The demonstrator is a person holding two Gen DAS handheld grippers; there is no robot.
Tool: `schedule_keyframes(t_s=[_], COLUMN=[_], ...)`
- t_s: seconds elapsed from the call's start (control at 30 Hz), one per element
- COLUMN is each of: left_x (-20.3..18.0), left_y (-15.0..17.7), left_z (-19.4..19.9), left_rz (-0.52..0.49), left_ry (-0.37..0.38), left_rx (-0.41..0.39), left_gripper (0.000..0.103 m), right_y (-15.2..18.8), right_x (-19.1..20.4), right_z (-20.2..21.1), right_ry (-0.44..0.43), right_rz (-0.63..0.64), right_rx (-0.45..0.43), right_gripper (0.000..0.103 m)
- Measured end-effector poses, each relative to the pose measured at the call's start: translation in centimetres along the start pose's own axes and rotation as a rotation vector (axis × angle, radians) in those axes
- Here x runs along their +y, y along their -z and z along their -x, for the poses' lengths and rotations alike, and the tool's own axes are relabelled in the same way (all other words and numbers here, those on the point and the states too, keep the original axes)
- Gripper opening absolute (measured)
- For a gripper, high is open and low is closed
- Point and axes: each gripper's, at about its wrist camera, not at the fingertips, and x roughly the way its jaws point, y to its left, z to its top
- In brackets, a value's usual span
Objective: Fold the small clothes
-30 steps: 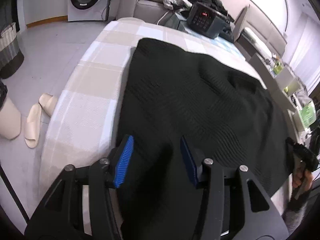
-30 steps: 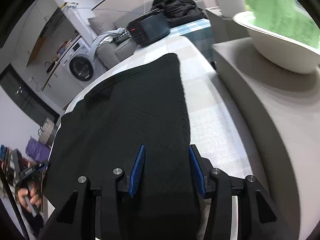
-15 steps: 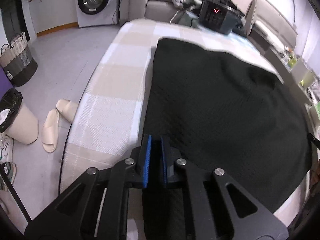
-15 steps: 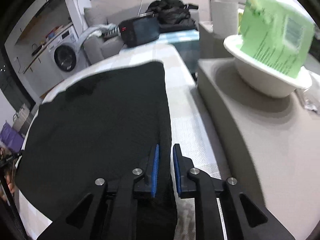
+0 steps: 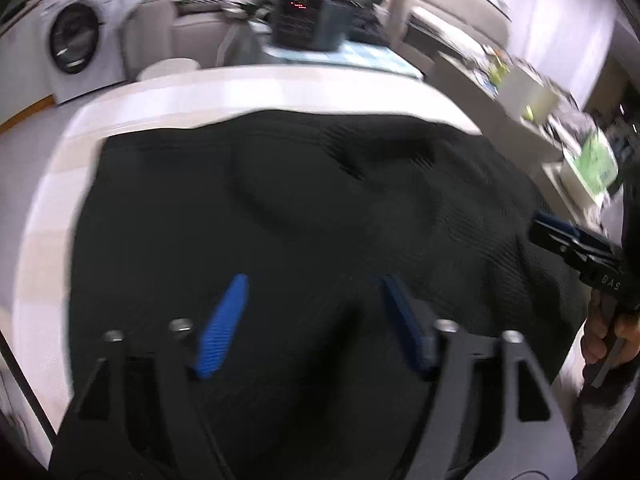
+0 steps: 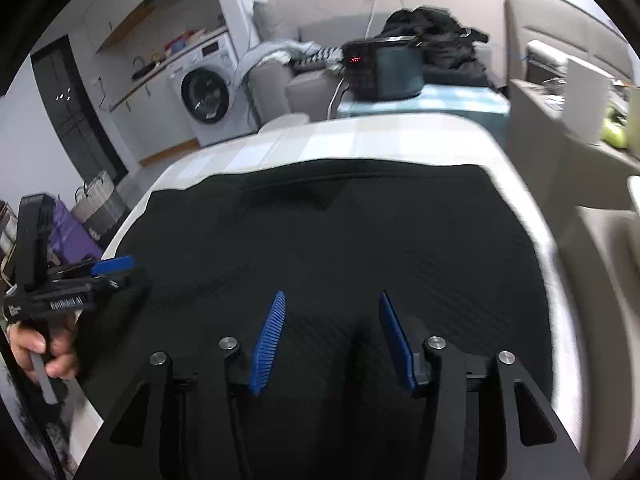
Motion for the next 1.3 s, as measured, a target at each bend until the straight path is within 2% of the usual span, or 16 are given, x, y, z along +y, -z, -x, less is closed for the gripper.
schedule_keyframes(t_s=[0.07,0.17,0.27,0.37,0.43,0.5,0.57,0.63,0.73,0.83,0.9,0.97,1.03,1.17,1.27,1.3], left_x=[-0.4,-0.1,1.8,4.0,4.8,5.0,4.6,3.7,2.0,1.8,2.4,3.4,5.3,8.3,8.5,7.9], left_y=[-0.5,-0.5,-0.1,0.0,-0.3,-1.0,-2.0,-3.2,-4.9,-5.8,-6.2,-6.2,-5.9,-4.2,-2.3,-1.5], left_z=[-2.0,-2.2,-1.7,-1.3,-0.8,-0.2,0.1,-0.6,-3.1,-5.4,-5.8,-6.0,-5.4,-2.9,-0.2,0.7], left_rz=[-0.025,-0.067,-0.043,-0.020,0.007,0.011,0.000,-0.011,-0.056,-0.045,-0.030,0.004,0.059,0.109,0.123,0.116], left_ry=[-0.019,-0.053,-0.063,-0.072,-0.097,-0.121,-0.090,-0.084,-0.074,-0.116,-0.137,-0.173,-0.201,-0.223,-0.190,-0.152], left_rx=[0.051,0.031,0.009,-0.008,-0.003,-0.034,-0.062,-0.052,-0.014,0.027,0.009,0.009,0.003,-0.025,-0.054,-0.065], left_gripper=[0.072,0.073,0.073,0.073,0.073,0.073,0.073,0.073,0.073,0.073,0.073,0.073,0.073,0.073,0.073,0.073], right_y=[-0.7,-1.2,-1.0,-1.1,-1.2,-1.6,-2.1,-2.5,-3.1,-3.7,-3.8,-3.9,-4.3,-4.3,-3.2,-2.8], right_x=[0.7,0.2,-2.2,-5.1,-5.9,-5.3,-3.9,-2.2,0.8,4.0,4.4,3.0,0.8,-2.1,-2.5,-1.9], right_z=[-1.8,-4.3,-4.4,-3.2,-2.6,-2.1,-2.3,-3.3,-5.5,-8.0,-9.0,-9.0,-8.6,-7.0,-4.6,-3.9], right_ry=[-0.024,0.015,0.246,0.362,0.333,0.277,0.242,0.226,0.146,0.076,0.098,0.142,0.258,0.409,0.325,0.294], right_rz=[0.041,0.048,0.019,-0.073,-0.094,-0.087,-0.049,-0.024,0.030,0.102,0.135,0.110,0.058,-0.018,-0.055,-0.052], right_rx=[0.026,0.097,0.103,0.085,0.074,0.046,0.035,0.042,0.042,0.053,0.074,0.077,0.082,0.070,0.049,0.042], right_gripper=[0.051,0.051,0.051,0.051,0.051,0.051,0.051,0.051,0.051,0.051,0.051,0.051,0.051,0.051,0.051,0.053])
